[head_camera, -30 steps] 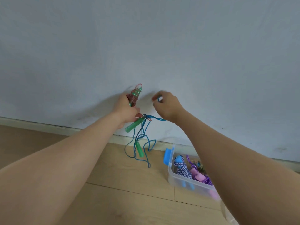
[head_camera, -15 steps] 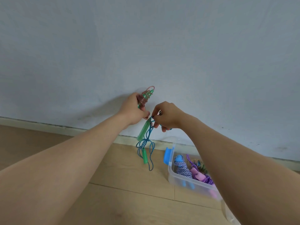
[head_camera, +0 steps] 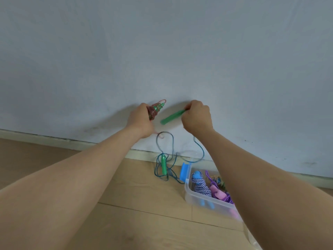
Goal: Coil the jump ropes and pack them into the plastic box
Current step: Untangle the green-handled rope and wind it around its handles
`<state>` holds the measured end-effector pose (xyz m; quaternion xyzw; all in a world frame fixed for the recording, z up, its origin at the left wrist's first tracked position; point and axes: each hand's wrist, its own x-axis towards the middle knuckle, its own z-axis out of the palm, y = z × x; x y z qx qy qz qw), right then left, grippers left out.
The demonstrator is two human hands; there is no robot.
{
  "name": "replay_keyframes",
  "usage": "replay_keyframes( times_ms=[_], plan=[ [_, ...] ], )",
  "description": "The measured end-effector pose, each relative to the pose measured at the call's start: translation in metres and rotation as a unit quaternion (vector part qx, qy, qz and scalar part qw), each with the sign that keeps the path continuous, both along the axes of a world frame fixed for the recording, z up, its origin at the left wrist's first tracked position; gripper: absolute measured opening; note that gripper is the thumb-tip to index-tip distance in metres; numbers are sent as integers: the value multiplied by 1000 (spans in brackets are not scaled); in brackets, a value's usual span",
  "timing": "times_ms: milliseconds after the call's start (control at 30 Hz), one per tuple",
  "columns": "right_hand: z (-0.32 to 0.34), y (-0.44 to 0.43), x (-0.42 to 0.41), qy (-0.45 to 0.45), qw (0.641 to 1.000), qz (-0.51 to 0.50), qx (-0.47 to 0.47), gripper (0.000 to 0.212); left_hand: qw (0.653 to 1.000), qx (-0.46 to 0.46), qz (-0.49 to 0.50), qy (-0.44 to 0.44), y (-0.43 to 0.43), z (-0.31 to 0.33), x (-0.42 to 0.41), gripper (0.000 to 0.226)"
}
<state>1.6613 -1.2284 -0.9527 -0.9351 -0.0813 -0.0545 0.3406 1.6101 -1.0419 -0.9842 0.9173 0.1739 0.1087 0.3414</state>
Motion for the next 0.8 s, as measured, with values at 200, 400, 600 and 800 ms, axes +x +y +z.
replay_keyframes(
  times_ms=[200,400,600,800],
  plan=[
    [-4,-4,0,123,989,9,-84,26,994,-106,2,-12,2,4,-2,44],
    [-26,7,-10,174,931,212,-241,32,975,-206,-65,-54,-1,13,-1,43],
    [-20,15,-5,173,960,201,-91,41,957,-264,-119,-36,-3,20,-9,40],
    [-22,18,-9,287,948,133,24,32,948,-308,-70,-47,-3,20,-7,40]
  ],
)
